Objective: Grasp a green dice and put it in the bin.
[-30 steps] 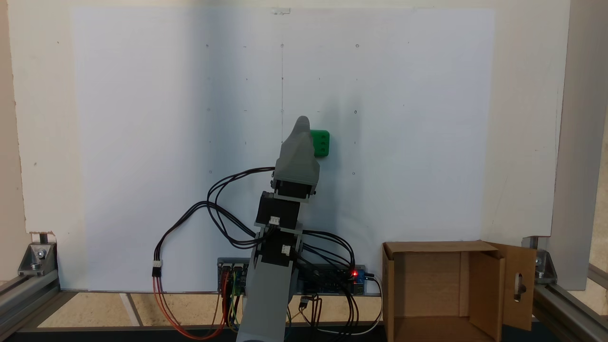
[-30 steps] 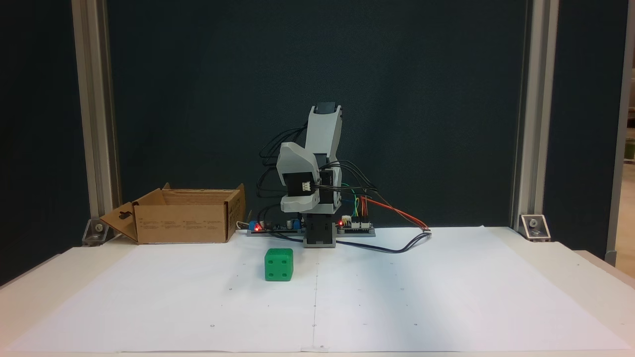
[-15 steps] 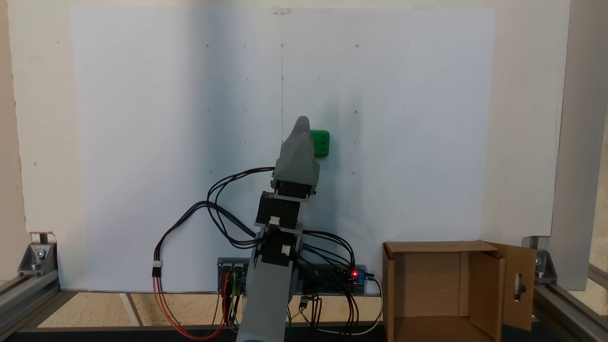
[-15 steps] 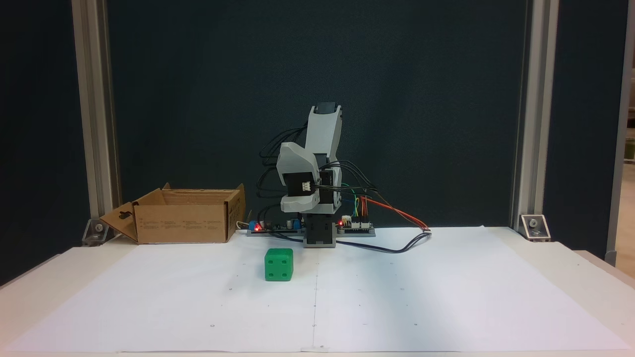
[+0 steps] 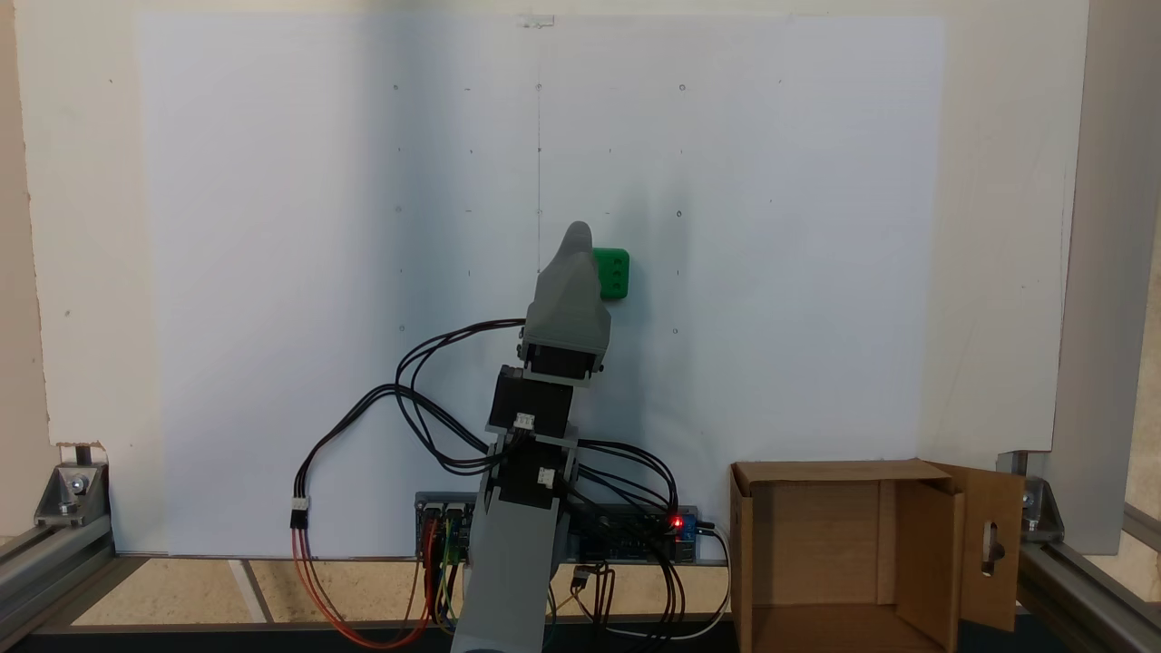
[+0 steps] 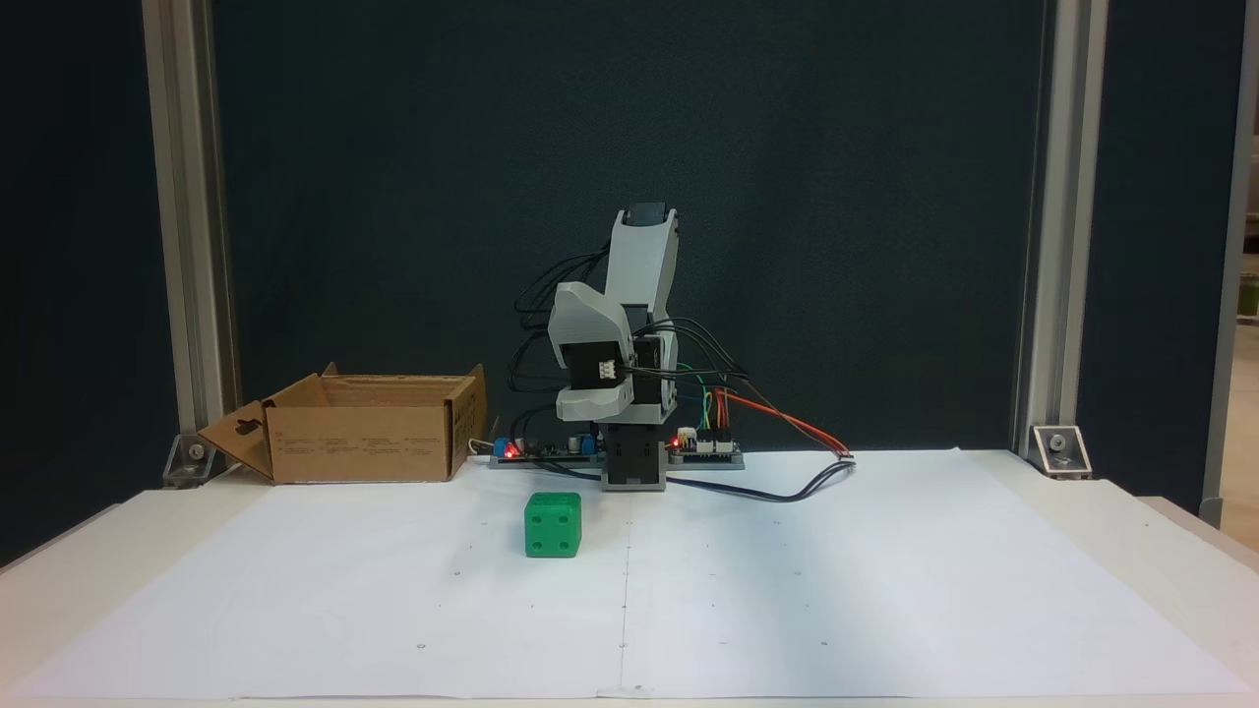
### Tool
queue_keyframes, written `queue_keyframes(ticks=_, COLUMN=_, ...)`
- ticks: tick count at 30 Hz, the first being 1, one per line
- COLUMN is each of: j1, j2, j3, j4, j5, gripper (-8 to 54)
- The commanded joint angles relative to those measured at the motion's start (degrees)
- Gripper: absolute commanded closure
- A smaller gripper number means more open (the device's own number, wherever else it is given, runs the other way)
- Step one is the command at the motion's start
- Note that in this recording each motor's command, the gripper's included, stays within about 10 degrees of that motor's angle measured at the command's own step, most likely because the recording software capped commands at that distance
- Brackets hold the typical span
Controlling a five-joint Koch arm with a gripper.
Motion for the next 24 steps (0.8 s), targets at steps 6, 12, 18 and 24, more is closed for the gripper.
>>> queue_keyframes(ticks=6, j1=0.18, j2=5.89, j3=2.29, j4=-3.60, j5=-1.93, gripper=1.1)
queue_keyframes(ticks=12, j1=0.18, j2=5.89, j3=2.29, j4=-4.13, j5=-2.02, gripper=1.1)
queue_keyframes(ticks=18, j1=0.18, j2=5.80, j3=2.29, j4=-3.96, j5=-2.11, gripper=1.1)
queue_keyframes(ticks=24, j1=0.00, j2=5.80, j3=2.29, j4=-3.87, j5=-2.11, gripper=1.0)
